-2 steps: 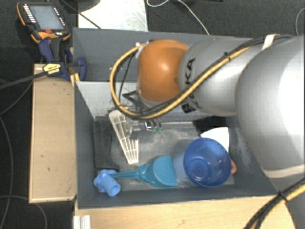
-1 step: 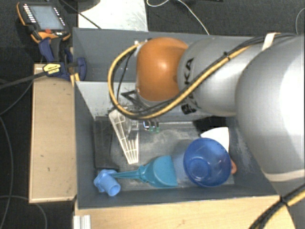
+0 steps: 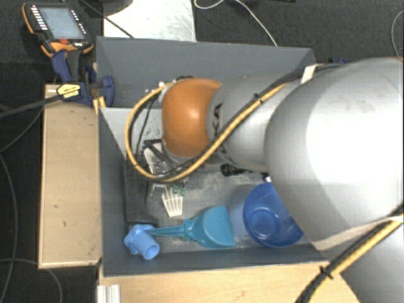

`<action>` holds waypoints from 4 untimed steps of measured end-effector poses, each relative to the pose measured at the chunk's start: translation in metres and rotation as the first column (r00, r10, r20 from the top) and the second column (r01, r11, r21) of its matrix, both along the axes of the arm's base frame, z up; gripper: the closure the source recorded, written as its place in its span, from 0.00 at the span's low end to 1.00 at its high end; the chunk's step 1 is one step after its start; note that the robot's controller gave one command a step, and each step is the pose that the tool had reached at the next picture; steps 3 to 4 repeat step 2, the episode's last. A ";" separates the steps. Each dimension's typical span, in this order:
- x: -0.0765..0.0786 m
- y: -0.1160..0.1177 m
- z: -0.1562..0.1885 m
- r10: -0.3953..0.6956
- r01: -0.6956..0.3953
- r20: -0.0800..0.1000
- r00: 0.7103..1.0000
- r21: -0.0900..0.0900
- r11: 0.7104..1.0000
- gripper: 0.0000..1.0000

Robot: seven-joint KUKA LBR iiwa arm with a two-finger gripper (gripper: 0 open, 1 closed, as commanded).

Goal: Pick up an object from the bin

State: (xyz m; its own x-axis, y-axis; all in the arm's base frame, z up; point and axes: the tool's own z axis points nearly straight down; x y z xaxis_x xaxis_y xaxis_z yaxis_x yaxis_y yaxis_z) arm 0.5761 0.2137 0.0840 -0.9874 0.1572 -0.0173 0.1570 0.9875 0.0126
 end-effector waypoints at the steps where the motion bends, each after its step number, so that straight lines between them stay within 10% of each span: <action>1: -0.025 -0.015 0.064 0.088 -0.088 -0.012 0.996 -0.005 0.996 1.00; 2: -0.058 -0.026 0.008 0.475 -0.475 0.007 0.880 -0.011 0.880 1.00; 4: -0.058 -0.026 0.008 0.475 -0.475 0.007 0.880 -0.011 0.880 1.00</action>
Offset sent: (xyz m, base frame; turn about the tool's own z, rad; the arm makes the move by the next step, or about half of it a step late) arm -0.0686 -0.0301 -0.0140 -0.5232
